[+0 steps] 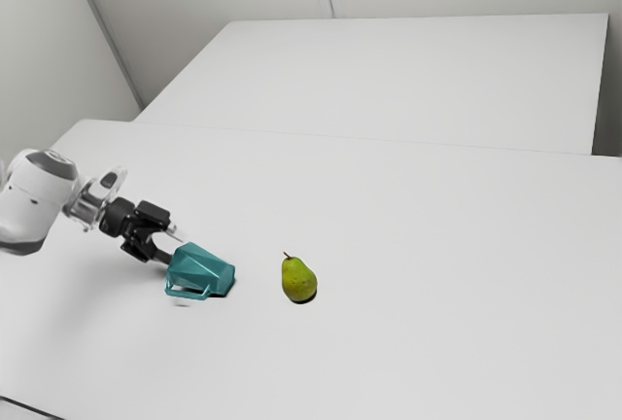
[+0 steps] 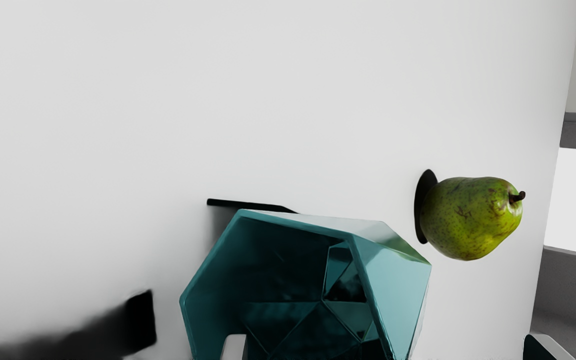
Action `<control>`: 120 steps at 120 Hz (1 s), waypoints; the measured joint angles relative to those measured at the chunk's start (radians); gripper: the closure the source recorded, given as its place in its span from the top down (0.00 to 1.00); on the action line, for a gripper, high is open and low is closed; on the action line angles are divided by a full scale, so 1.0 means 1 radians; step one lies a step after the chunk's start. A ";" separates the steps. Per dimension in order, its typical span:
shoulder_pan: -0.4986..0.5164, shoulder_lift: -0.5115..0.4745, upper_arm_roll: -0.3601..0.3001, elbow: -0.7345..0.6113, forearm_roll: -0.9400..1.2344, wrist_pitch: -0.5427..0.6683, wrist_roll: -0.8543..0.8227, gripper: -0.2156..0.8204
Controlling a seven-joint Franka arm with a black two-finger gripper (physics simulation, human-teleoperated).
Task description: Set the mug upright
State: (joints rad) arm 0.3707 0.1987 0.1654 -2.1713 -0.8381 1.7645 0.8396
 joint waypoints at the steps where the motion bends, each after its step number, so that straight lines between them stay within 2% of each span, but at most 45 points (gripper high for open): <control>1: 0.000 0.000 -0.001 -0.001 -0.001 -0.001 0.000 0.79; 69: -0.001 -0.003 -0.028 -0.033 -0.045 -0.021 0.002 0.78; 90: 0.000 -0.005 -0.029 -0.034 -0.048 -0.019 0.001 0.69; 120: 0.002 -0.010 -0.029 -0.040 -0.048 -0.017 0.000 0.49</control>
State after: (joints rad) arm 0.3723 0.1885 0.1365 -2.2117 -0.8866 1.7471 0.8395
